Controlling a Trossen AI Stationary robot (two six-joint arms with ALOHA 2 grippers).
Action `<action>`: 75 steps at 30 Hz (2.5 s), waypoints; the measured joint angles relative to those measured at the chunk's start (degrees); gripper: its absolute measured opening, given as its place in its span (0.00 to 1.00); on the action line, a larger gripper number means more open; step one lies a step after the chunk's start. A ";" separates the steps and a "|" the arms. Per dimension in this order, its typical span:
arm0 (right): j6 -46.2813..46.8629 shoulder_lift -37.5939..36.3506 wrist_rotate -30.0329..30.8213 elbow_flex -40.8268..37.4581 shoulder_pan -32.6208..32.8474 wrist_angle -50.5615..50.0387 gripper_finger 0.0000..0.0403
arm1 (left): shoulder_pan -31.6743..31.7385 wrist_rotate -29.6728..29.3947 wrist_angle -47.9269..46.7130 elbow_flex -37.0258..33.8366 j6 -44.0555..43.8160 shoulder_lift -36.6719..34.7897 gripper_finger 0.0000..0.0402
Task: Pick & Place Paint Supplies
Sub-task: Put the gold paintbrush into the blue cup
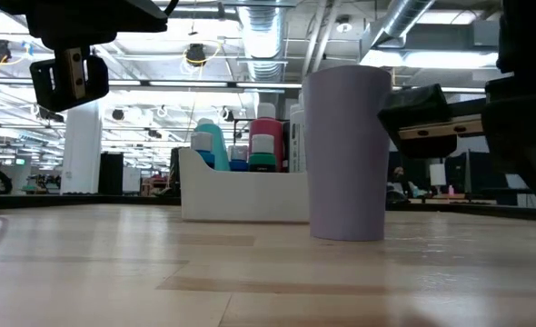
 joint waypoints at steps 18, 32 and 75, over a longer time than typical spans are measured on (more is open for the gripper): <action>2.75 -4.43 0.31 10.66 -3.34 -7.06 0.00 | 0.00 -1.98 0.12 0.00 -0.64 0.00 0.01; 6.66 -17.07 1.13 14.73 -6.93 0.50 0.00 | 0.00 -2.87 0.24 0.00 -1.70 0.00 0.01; 13.56 -19.68 6.31 -32.05 -19.44 87.21 0.00 | 0.40 -2.91 4.39 0.02 -7.91 0.00 0.01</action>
